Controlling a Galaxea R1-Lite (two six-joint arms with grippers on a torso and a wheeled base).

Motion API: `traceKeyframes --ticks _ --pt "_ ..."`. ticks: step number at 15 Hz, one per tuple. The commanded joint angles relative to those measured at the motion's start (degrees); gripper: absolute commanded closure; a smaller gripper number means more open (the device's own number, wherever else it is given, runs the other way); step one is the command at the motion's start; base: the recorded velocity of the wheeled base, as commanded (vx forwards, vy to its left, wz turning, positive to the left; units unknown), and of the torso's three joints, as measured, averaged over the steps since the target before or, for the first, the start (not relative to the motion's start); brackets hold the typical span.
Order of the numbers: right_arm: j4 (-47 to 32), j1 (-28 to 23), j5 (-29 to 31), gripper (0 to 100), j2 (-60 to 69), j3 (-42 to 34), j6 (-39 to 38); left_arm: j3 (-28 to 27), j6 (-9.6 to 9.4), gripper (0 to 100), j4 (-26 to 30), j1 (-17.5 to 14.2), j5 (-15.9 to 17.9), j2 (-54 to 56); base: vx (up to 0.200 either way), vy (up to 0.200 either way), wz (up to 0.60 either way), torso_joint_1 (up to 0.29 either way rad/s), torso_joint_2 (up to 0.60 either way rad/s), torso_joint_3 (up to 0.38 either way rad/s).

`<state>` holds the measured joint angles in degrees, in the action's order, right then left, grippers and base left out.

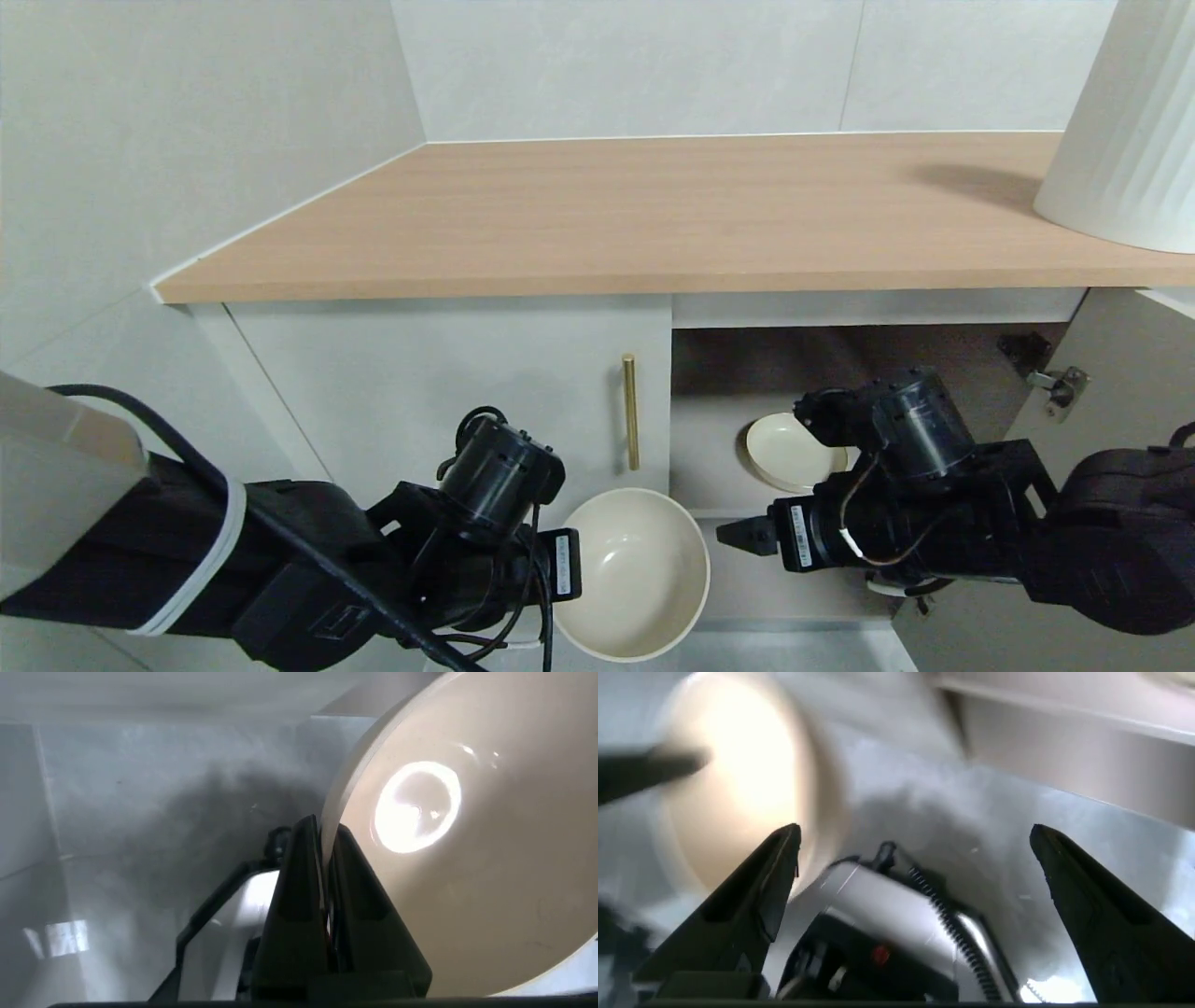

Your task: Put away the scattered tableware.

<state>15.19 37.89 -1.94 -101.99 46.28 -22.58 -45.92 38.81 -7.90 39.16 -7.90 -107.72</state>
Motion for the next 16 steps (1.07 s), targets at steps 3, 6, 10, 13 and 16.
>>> traceKeyframes --ticks 3,6,10,13,16 --pt "0.1 3.6 -0.5 0 2.2 -1.6 0.3 -0.1 -0.06 100 0.0 0.7 -0.5 -0.7 0.0 0.0 0.0 0.0 0.0 0.0" --pt "0.4 4.0 0.4 0 -1.5 -1.6 1.8 0.1 -1.64 100 0.0 1.6 -0.5 1.4 0.0 0.0 0.0 0.0 0.0 0.0" --pt "0.6 4.0 1.1 0 -3.0 -1.1 2.1 0.4 -1.99 100 0.1 2.7 -0.5 2.3 0.0 0.0 0.0 0.0 0.0 0.0" --pt "3.5 3.8 3.1 0 -3.7 -1.2 1.7 0.5 -2.52 100 0.1 2.9 -0.5 1.8 0.0 0.0 0.0 0.0 0.0 0.0" --pt "4.7 3.8 3.3 100 -3.7 -1.5 1.7 0.5 -2.6 100 0.2 2.9 -0.5 1.6 0.0 0.0 0.0 0.0 0.0 0.0"
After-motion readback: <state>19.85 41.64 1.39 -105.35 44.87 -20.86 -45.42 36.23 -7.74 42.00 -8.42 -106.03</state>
